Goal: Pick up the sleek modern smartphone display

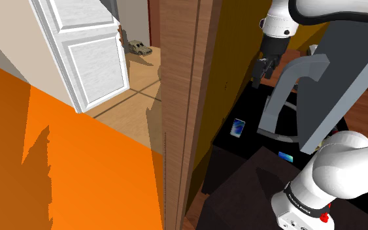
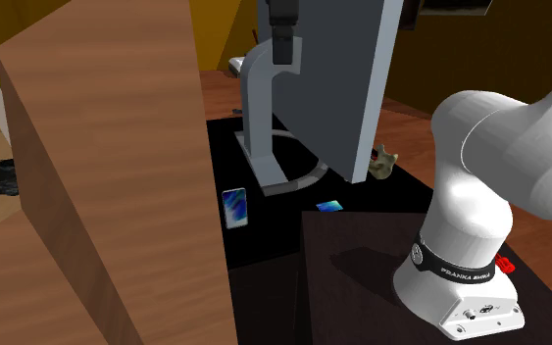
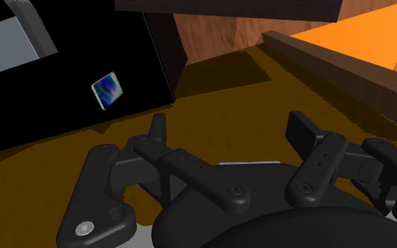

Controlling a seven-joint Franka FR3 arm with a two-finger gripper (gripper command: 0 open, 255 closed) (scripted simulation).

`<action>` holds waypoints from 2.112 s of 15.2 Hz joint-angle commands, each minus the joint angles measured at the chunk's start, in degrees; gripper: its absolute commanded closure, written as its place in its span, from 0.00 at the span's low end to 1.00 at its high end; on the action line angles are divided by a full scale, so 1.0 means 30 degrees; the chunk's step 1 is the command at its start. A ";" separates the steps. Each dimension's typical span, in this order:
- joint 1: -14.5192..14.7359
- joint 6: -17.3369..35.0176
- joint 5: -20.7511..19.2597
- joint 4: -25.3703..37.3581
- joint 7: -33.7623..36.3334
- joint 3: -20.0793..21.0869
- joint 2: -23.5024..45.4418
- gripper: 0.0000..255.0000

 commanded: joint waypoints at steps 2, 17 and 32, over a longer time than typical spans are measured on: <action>-0.0063 0.0422 -0.0202 -0.0351 -0.0353 -0.0292 0.0184 0.00; -0.1232 0.7373 -0.2936 -0.2928 -0.5335 -0.4597 0.6043 0.00; -0.2454 1.3846 -0.2511 -0.0183 -1.0677 -0.7486 1.6645 0.00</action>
